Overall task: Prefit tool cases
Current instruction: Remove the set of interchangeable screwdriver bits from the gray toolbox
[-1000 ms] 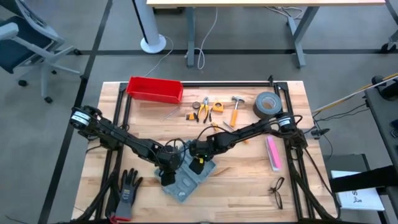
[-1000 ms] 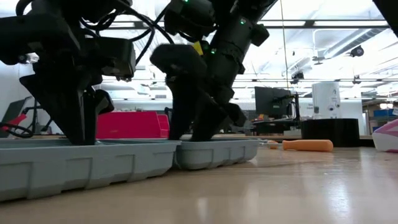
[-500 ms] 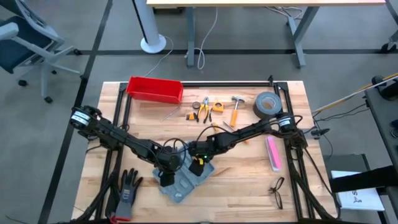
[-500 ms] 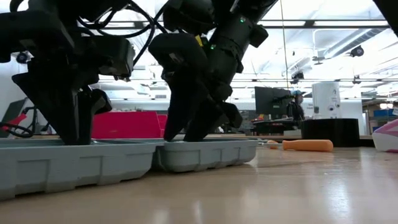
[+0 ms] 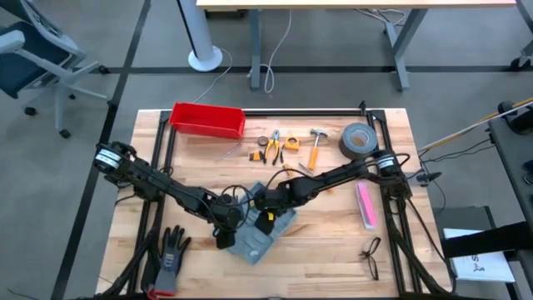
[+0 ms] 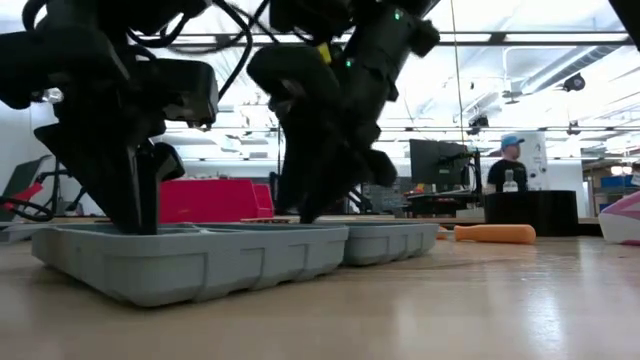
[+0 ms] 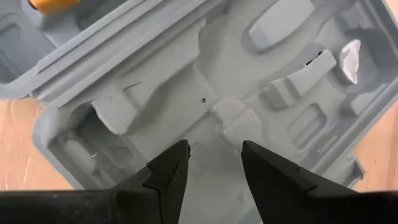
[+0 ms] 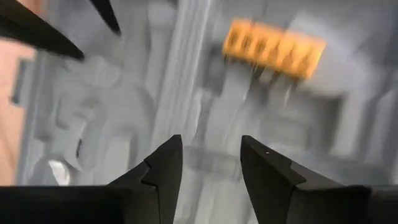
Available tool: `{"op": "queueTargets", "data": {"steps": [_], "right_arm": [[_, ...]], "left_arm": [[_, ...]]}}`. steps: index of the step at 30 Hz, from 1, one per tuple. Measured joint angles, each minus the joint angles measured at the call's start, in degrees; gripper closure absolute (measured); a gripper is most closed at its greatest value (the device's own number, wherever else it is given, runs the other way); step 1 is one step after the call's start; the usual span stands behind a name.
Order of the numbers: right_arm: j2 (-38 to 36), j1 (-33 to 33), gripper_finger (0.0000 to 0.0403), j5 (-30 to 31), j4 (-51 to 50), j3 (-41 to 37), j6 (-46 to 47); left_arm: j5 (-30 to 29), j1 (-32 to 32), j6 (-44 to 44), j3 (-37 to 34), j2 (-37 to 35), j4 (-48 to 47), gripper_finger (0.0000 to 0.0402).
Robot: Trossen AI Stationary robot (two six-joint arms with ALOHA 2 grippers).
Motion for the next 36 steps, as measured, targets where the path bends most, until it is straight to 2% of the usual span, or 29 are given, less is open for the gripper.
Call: {"op": "queueTargets", "data": {"steps": [7,18,24,36], "right_arm": [[-1.07,0.25,0.0268,4.19,1.94,0.44,-11.48],[-0.73,-1.85,0.0230,3.59,4.70,0.42,-36.04],[0.23,-3.98,0.0220,-0.49,5.51,0.39,-39.80],[2.24,-6.24,0.0220,-0.98,6.38,0.40,-41.78]], "left_arm": [[-0.88,0.02,0.29,-0.02,0.00,-0.26,0.0244],[-3.11,0.00,-1.33,0.07,-1.42,-0.88,0.0244],[-3.10,-0.07,-3.34,0.07,-1.44,-1.88,0.0244],[-2.82,-2.10,-4.87,0.42,-3.43,-3.65,0.0244]]}}
